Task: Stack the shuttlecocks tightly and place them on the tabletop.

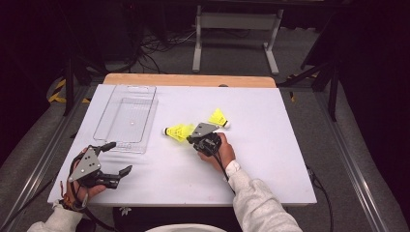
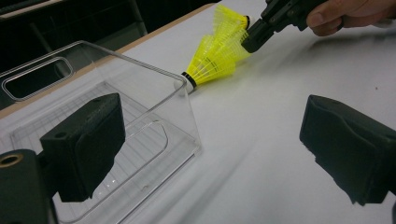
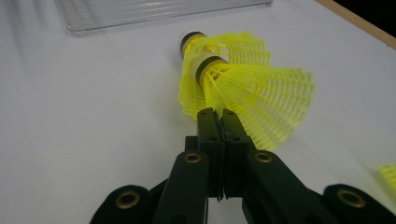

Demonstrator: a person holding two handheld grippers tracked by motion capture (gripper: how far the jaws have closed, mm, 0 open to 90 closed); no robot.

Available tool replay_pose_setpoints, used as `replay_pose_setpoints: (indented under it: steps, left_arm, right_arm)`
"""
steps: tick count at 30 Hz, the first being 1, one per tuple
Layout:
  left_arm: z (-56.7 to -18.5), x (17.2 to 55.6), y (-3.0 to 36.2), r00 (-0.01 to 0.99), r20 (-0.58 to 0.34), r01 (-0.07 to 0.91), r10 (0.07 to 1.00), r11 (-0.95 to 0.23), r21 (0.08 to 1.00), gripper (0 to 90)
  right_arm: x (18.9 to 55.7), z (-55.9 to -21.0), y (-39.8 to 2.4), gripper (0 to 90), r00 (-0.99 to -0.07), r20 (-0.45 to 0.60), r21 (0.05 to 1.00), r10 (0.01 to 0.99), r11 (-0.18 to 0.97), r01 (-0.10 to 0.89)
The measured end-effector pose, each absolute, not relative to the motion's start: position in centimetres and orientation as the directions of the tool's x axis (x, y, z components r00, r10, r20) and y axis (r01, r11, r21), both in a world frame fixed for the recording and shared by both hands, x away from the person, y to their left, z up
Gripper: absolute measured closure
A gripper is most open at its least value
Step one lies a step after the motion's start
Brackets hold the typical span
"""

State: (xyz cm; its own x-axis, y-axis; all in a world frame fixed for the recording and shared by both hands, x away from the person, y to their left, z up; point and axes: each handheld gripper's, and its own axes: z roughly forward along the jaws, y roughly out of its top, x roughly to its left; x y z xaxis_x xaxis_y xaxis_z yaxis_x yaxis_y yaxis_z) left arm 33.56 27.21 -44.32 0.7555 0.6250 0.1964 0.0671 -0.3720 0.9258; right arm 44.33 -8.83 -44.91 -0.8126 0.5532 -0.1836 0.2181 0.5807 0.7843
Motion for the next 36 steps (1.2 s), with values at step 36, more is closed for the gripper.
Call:
replay_pose_setpoints:
  steps: [36]
  left_arm:
    - [-44.3,33.5,27.1,0.759,0.202,0.064,0.618,-0.381,0.922,7.7]
  right_arm:
    - [44.8,-44.6,-9.3,63.1,-0.8,-0.167,0.738,0.577,0.611,0.286]
